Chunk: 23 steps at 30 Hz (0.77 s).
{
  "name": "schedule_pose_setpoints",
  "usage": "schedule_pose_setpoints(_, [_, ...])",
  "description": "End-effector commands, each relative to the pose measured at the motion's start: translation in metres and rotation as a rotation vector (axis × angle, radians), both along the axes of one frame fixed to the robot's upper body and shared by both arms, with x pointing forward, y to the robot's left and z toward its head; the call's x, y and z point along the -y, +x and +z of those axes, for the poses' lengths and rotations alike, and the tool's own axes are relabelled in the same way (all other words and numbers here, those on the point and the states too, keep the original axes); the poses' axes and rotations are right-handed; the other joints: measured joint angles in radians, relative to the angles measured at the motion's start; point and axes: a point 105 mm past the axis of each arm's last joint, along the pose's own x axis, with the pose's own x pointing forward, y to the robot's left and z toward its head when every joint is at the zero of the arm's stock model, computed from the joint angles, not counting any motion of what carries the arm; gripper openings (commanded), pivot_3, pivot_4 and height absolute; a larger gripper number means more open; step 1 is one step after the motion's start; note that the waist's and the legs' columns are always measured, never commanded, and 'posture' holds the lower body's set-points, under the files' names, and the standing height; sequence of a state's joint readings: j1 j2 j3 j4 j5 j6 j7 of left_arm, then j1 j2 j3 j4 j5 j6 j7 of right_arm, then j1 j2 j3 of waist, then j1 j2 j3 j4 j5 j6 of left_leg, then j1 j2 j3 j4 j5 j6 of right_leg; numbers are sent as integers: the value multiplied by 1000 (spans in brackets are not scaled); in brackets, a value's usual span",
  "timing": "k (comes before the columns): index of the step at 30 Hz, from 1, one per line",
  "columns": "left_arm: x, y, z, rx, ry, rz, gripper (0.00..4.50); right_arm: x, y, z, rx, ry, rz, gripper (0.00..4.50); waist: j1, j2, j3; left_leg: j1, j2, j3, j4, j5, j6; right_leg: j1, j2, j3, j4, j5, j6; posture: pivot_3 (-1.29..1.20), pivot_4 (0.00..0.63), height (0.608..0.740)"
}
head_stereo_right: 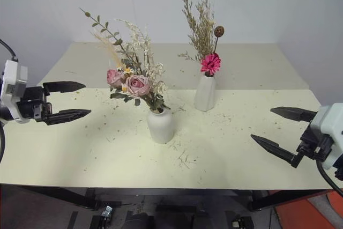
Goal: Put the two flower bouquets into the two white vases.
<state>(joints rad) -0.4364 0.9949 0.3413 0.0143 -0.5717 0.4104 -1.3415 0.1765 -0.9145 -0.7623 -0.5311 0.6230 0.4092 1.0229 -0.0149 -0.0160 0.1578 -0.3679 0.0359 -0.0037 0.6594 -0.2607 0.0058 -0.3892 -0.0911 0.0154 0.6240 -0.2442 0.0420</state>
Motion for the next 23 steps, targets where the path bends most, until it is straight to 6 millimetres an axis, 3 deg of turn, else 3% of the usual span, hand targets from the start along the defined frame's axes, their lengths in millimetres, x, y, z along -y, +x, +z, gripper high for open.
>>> schedule_pose_setpoints(1, [-9, -2, 11, 66, 10, 44, 4473, -2, 6, 0, 31, -34, -11, 4500, -1, 0, 0, 0, 0, 0, 0, 0, 0, 0, 0, 0, 0, 0, 0, 0, 150, 740])
schedule_pose_setpoints(4, [-8, 0, 12, 77, 44, 68, 4473, 0, 9, -2, 32, -40, -31, 4500, 1, 0, 0, 0, 0, 0, 0, 0, 0, 0, 0, 0, 0, 0, 0, 0, 150, 740])
schedule_pose_setpoints(9, [-14, 5, 29, 105, 59, 89, 4473, 1, 11, -1, 29, -3, -69, 4500, 4, 0, 0, 0, 0, 0, 0, 0, 0, 0, 0, 0, 0, 0, 0, 0, 150, 740])
schedule_pose_setpoints(16, [-12, 6, 28, 72, 60, 96, 4473, -21, 2, 0, 33, 61, 11, 4500, 0, 0, 0, 0, 1, 0, 0, 0, 0, -1, 1, 0, 0, 0, 0, 0, 150, 740])
schedule_pose_setpoints(23, [-5, -10, 32, 32, 63, 83, 4473, -25, 8, -3, -1, 56, 41, 4500, 0, 0, 0, 0, 1, 1, 0, 0, 0, -1, 0, 0, 0, 0, 0, 0, 150, 740])
